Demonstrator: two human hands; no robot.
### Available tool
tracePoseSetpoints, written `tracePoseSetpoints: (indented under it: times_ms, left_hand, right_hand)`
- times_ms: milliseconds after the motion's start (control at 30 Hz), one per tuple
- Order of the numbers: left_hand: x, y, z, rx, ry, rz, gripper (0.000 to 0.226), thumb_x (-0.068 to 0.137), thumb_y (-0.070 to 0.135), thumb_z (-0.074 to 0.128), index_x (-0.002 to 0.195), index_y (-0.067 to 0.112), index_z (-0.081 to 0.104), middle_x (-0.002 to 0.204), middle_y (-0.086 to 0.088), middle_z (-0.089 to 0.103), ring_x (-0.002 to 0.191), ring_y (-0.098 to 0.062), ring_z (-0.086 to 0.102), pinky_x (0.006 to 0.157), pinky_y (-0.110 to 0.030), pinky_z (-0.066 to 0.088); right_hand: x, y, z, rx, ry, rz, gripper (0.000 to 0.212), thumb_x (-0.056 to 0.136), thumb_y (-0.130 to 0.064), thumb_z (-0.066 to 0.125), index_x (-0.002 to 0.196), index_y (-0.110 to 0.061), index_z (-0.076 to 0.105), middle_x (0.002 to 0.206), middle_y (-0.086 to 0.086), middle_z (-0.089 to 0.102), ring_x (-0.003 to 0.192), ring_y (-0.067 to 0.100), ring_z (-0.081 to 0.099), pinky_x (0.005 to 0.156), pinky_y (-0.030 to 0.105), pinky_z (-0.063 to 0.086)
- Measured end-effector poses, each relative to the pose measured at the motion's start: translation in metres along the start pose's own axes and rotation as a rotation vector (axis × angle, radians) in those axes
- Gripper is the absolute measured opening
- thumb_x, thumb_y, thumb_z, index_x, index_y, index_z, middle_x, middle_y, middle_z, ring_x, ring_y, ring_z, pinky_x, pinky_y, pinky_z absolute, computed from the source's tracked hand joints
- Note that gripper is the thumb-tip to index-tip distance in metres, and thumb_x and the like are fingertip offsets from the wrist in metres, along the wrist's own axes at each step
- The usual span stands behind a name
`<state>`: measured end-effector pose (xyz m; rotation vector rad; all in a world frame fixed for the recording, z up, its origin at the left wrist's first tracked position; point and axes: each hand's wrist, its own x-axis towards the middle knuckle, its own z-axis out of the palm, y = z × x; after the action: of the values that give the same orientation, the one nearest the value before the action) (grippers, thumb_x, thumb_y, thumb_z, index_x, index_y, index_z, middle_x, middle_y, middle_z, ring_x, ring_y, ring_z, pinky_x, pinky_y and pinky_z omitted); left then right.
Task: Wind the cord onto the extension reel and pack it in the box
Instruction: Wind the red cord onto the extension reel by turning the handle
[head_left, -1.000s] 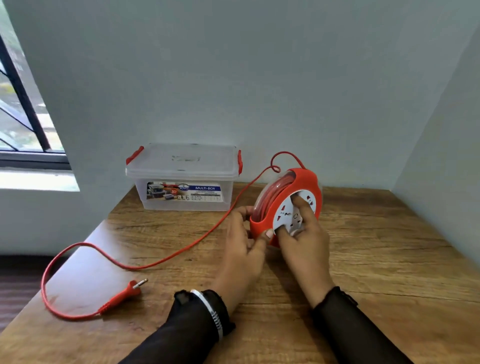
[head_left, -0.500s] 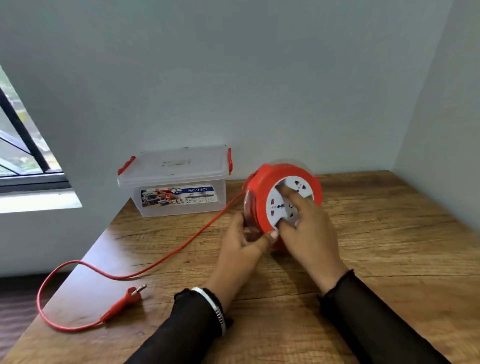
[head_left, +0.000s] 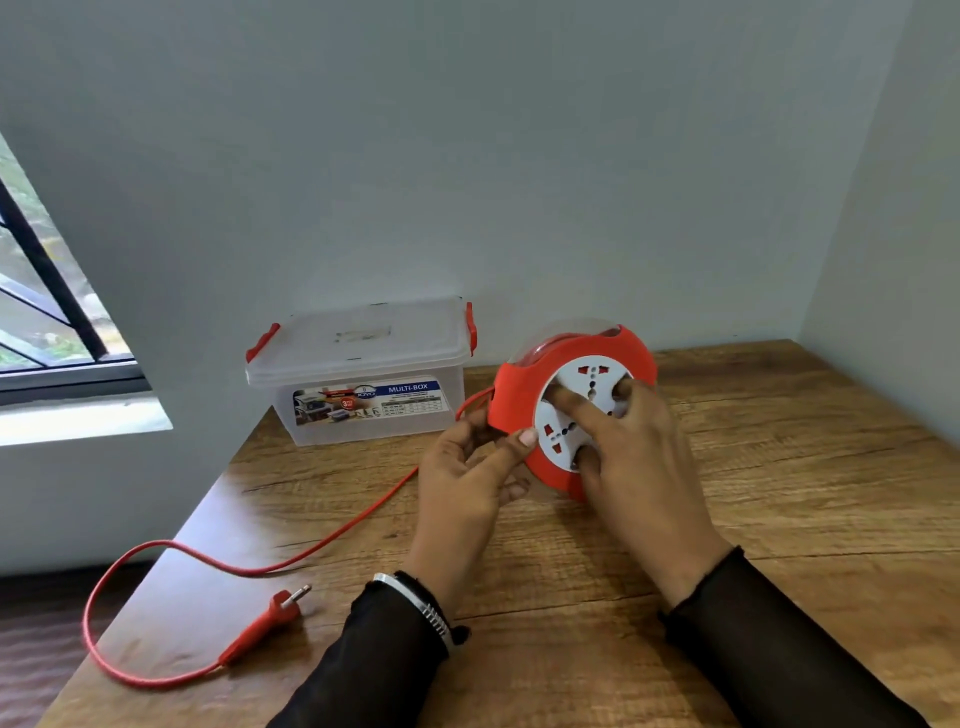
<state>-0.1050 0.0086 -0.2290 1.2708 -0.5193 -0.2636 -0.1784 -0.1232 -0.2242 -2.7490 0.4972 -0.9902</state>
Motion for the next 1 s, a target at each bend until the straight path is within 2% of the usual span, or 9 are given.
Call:
tracePoseSetpoints:
  times_ms: [233, 367, 433, 500, 600, 733, 833, 933, 1000]
  left_hand:
    - [-0.003, -0.001, 0.008, -0.014, 0.042, 0.053, 0.024, 0.082, 0.01, 0.07, 0.103, 0.019, 0.064, 0.082, -0.017, 0.064, 0.074, -0.029, 0.065, 0.057, -0.029, 0.057]
    - [-0.006, -0.001, 0.013, -0.094, 0.026, 0.068, 0.027, 0.083, 0.004, 0.068, 0.106, 0.015, 0.063, 0.077, -0.012, 0.068, 0.074, -0.028, 0.067, 0.059, -0.029, 0.059]
    - [-0.007, -0.002, 0.017, -0.098, 0.04, 0.1, 0.028, 0.082, 0.002, 0.068, 0.107, 0.015, 0.062, 0.076, -0.018, 0.065, 0.074, -0.029, 0.065, 0.063, -0.029, 0.058]
    - [-0.007, -0.004, 0.02, -0.075, 0.034, 0.139, 0.031, 0.081, 0.002, 0.069, 0.107, 0.017, 0.062, 0.076, -0.008, 0.071, 0.073, -0.019, 0.068, 0.065, -0.027, 0.057]
    - [-0.006, -0.006, 0.021, -0.034, 0.004, 0.203, 0.036, 0.081, -0.002, 0.068, 0.111, 0.015, 0.059, 0.065, 0.006, 0.07, 0.062, -0.005, 0.066, 0.066, -0.021, 0.053]
    - [-0.005, -0.003, 0.019, 0.092, 0.009, 0.287, 0.035, 0.081, 0.003, 0.071, 0.113, 0.013, 0.062, 0.094, -0.007, 0.075, 0.081, -0.018, 0.074, 0.07, -0.021, 0.055]
    - [-0.003, -0.003, 0.017, 0.245, 0.037, 0.34, 0.034, 0.077, 0.007, 0.076, 0.109, 0.014, 0.065, 0.103, 0.027, 0.067, 0.089, 0.014, 0.064, 0.069, -0.006, 0.049]
    - [-0.003, -0.002, 0.016, 0.327, 0.078, 0.378, 0.038, 0.074, 0.014, 0.08, 0.104, 0.032, 0.065, 0.107, -0.005, 0.068, 0.086, 0.011, 0.064, 0.067, -0.004, 0.046]
    - [-0.002, -0.001, 0.014, 0.382, 0.065, 0.407, 0.033, 0.074, 0.013, 0.08, 0.104, 0.02, 0.067, 0.103, -0.015, 0.069, 0.09, 0.012, 0.063, 0.069, -0.002, 0.045]
  right_hand:
    - [0.005, 0.006, 0.002, -0.188, 0.098, -0.019, 0.056, 0.076, -0.029, 0.069, 0.127, -0.042, 0.05, 0.093, 0.005, 0.059, 0.086, 0.025, 0.054, 0.073, 0.037, 0.038]
    - [0.005, 0.005, 0.005, -0.114, 0.125, 0.054, 0.055, 0.075, -0.038, 0.067, 0.127, -0.045, 0.051, 0.091, 0.0, 0.062, 0.083, 0.022, 0.053, 0.072, 0.034, 0.032]
    - [0.005, 0.003, 0.008, 0.024, 0.088, 0.162, 0.056, 0.076, -0.045, 0.064, 0.13, -0.046, 0.047, 0.097, -0.001, 0.064, 0.09, 0.022, 0.055, 0.076, 0.033, 0.038]
    - [0.005, 0.001, 0.012, 0.302, 0.078, 0.297, 0.06, 0.074, -0.046, 0.067, 0.13, -0.046, 0.047, 0.104, -0.003, 0.065, 0.096, 0.02, 0.059, 0.079, 0.034, 0.049]
    - [0.004, -0.003, 0.019, 0.738, 0.096, 0.478, 0.061, 0.07, -0.037, 0.077, 0.125, -0.047, 0.05, 0.096, -0.013, 0.065, 0.092, 0.008, 0.064, 0.065, 0.021, 0.051]
    - [0.006, -0.005, 0.024, 1.153, 0.11, 0.649, 0.056, 0.068, -0.018, 0.081, 0.115, -0.038, 0.058, 0.098, -0.008, 0.069, 0.086, 0.004, 0.066, 0.059, 0.011, 0.047]
    - [0.009, -0.005, 0.024, 1.358, 0.123, 0.733, 0.05, 0.065, -0.01, 0.081, 0.105, -0.033, 0.062, 0.104, -0.002, 0.07, 0.092, 0.013, 0.068, 0.061, 0.017, 0.051]
    - [0.01, -0.002, 0.022, 1.451, 0.055, 0.754, 0.047, 0.066, -0.008, 0.08, 0.103, -0.032, 0.063, 0.101, 0.006, 0.073, 0.082, 0.021, 0.069, 0.055, 0.022, 0.05]
    - [0.012, 0.002, 0.022, 1.432, 0.025, 0.716, 0.048, 0.067, -0.006, 0.08, 0.104, -0.031, 0.064, 0.103, 0.007, 0.072, 0.082, 0.02, 0.068, 0.055, 0.022, 0.052]
